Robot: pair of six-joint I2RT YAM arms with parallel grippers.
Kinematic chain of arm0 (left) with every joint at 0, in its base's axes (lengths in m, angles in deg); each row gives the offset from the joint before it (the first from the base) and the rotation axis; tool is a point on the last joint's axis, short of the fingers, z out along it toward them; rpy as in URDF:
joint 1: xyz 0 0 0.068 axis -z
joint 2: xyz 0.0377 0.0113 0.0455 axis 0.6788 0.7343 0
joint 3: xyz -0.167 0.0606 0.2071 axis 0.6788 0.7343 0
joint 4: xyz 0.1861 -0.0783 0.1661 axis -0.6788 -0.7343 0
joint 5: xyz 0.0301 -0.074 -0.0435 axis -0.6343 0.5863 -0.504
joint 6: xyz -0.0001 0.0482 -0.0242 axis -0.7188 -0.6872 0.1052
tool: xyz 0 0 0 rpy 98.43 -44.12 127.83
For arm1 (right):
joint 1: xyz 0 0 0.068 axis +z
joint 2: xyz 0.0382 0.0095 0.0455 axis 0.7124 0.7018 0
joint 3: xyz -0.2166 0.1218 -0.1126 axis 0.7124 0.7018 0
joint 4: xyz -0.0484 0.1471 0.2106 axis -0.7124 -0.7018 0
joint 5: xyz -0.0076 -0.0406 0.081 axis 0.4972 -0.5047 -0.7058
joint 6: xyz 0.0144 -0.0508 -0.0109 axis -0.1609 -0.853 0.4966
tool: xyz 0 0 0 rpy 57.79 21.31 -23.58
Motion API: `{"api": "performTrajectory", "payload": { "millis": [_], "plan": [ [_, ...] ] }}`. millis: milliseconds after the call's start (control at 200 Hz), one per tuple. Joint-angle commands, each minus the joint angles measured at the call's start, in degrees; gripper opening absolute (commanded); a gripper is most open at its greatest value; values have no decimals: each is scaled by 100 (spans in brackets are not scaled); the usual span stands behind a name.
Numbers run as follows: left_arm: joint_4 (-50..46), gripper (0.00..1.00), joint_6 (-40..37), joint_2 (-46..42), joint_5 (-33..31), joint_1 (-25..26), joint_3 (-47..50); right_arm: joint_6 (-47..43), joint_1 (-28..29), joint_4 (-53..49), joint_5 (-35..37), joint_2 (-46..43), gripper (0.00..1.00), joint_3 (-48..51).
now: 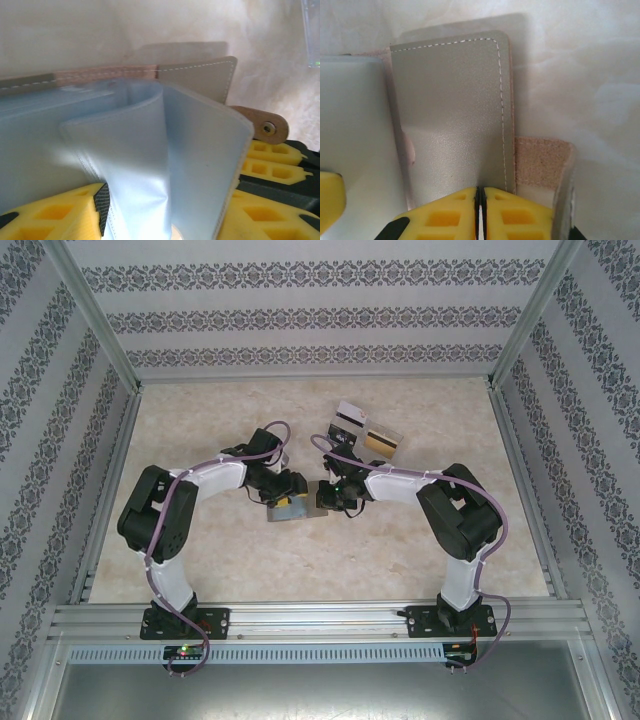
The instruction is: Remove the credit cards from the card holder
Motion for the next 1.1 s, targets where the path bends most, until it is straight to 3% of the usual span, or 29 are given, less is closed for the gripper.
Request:
{"api": "performTrajectory", "payload": {
  "millis": [0,235,585,914,1094],
  "plan": [
    [572,54,178,145,565,-46,-19,93,-79,162,-149,-78,14,35],
    [1002,51,333,268,885,-37,-116,89,-251,475,-224,-658,17,303],
    [995,31,365,428,726,-39,-133,-141,-185,886,-582,-961,35,614],
    [1064,18,423,395,803,-39,-240,-186,-105,613,-355,-470,27,400],
    [1054,17,431,285,785,-55,-247,-196,-105,400,-228,-225,27,267]
  ]
}}
